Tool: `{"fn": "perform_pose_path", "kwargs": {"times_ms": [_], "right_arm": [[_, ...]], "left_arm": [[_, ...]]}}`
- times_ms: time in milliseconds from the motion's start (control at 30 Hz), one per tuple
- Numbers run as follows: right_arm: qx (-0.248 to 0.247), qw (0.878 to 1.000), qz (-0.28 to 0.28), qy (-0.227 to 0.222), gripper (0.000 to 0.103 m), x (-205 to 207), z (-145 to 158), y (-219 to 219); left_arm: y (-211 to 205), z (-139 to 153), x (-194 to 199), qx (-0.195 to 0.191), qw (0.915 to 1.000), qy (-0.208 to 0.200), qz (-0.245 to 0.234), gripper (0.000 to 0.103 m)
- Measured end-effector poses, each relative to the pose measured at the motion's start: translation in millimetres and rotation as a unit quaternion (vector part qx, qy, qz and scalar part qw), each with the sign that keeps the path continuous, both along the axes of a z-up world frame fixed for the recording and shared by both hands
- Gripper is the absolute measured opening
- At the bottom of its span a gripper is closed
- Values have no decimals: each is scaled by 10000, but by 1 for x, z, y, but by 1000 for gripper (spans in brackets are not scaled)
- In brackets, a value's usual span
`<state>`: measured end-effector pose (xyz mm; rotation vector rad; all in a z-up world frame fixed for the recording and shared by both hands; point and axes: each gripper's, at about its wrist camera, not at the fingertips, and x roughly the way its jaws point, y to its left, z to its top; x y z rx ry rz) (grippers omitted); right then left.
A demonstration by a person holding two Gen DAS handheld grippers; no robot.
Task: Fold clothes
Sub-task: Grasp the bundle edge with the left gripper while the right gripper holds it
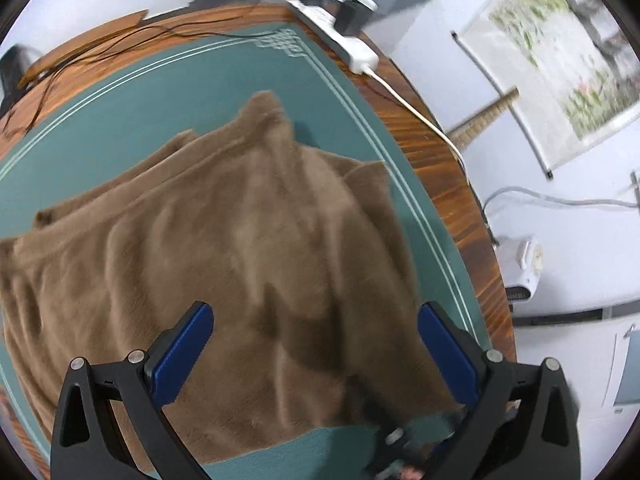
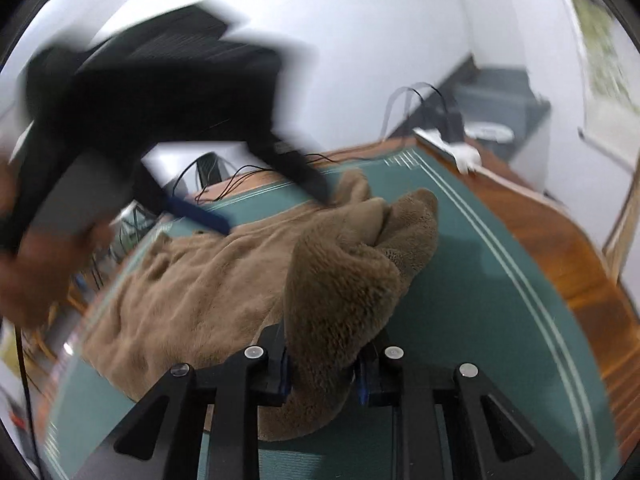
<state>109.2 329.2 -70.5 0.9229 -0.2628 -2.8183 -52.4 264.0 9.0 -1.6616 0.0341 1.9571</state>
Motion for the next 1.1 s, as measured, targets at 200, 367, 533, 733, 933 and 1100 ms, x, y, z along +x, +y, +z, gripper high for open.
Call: {"fn": "perform_pose_path", "kwargs": {"times_ms": [200, 367, 533, 733, 933, 1100], "right_arm": [[364, 9989, 230, 195, 25, 5, -3, -12], [481, 9980, 296, 292, 25, 3, -5, -14], [591, 9972, 330, 302, 25, 4, -10, -19], [642, 9974, 205, 272, 25, 3, -13, -17], [655, 9974, -229, 174, 79, 4, -18, -14], [577, 9975, -399, -105, 84, -3, -23, -24]], "left_arm": [[48, -17, -13, -629, 9965, -344, -419, 102], [71, -43, -11, -1489, 9859, -378, -658, 102], [72, -61, -13, -1758, 9804, -523, -726, 95], [61, -64, -16, -1582, 9822, -551, -849, 42], [31, -52, -20, -1017, 9901, -624, -738, 35], [1, -40, -22, -497, 9947, -697, -577, 35]]}}
